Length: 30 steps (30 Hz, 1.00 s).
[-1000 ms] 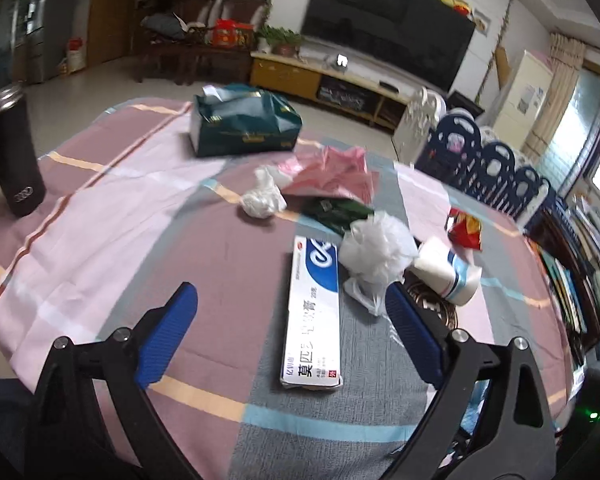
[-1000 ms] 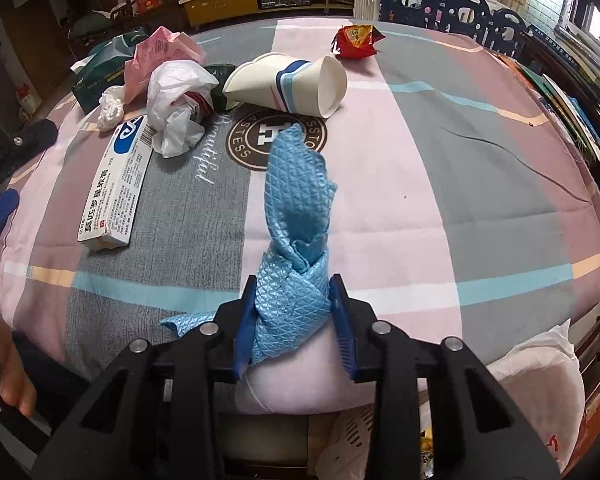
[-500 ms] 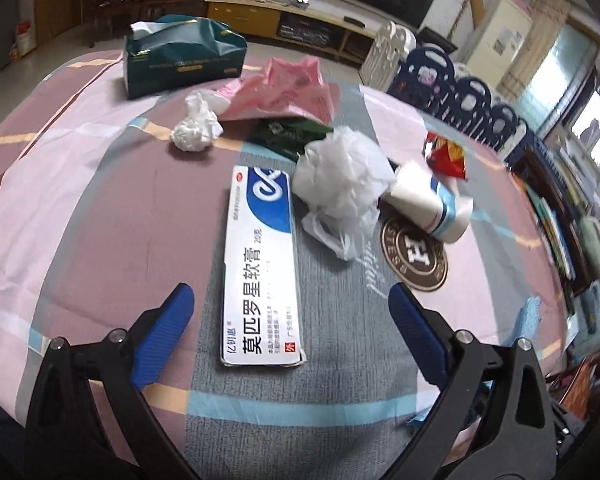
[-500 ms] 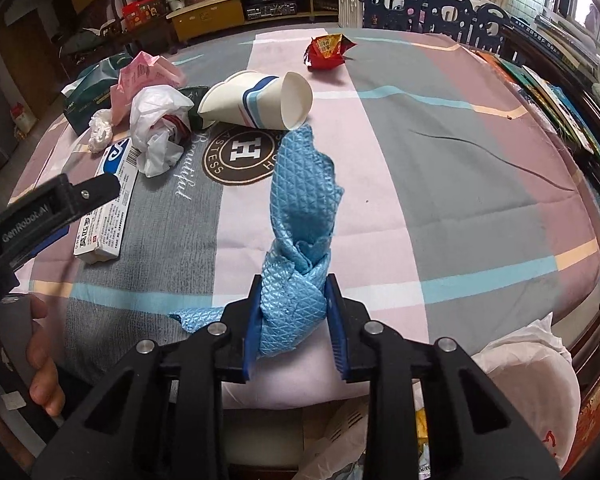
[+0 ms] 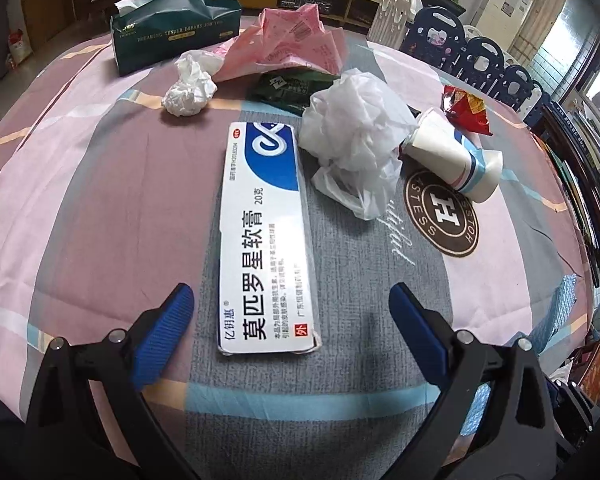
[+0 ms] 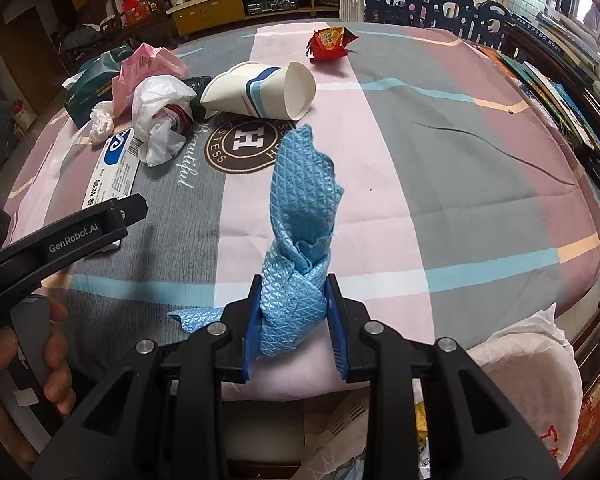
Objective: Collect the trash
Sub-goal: 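Lift the blue cloth with the right tool while the left tool approaches the ointment box, then grasp the white-and-blue ointment box with the left tool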
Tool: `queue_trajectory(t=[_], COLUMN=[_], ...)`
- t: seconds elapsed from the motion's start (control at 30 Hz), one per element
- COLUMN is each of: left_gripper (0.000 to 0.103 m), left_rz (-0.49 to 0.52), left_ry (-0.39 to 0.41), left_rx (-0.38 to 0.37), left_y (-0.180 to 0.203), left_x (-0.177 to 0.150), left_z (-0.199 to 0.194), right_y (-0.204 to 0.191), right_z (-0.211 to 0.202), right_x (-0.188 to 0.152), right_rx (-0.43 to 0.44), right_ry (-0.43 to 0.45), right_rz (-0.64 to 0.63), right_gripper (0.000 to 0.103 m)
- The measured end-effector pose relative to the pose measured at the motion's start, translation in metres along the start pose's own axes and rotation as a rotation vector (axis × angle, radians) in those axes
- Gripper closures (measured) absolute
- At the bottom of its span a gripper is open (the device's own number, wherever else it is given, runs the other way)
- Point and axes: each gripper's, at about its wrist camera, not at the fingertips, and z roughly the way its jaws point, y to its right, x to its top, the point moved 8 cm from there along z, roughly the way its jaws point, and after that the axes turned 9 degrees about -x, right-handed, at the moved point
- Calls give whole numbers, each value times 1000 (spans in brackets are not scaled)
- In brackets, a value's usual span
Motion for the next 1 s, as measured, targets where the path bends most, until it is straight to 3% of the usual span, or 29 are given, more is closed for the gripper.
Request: queue_trajectory(t=[0.07,0.3,0.47,0.73,0.87,1.0], left_gripper=[7,42,59,56,45,43], left_rz=[3,6,9,8,10,0], left_ry=[5,50,59,58,54,54], left_rx=[6,52,51,47,41,39], left_y=[0,-8,-10,-9,-8,-8], left_x=[1,5,5,5,4,5], left_z=[0,-6,-9,-8,-8,-8], right_y=[-1,-4,-5,-6,-6,-6], right_z=[0,2,2,2,3,3], right_x=[-1,-2,-2,-2,-3,-3], right_rx=[0,-5,-7,-7,-7,-7], right_ry=[-2,-3,-2,-3,-4,-4], right_rz=[-2,-13,-18,-18,-18,-18], right_gripper=[73,73,73,73,73,73])
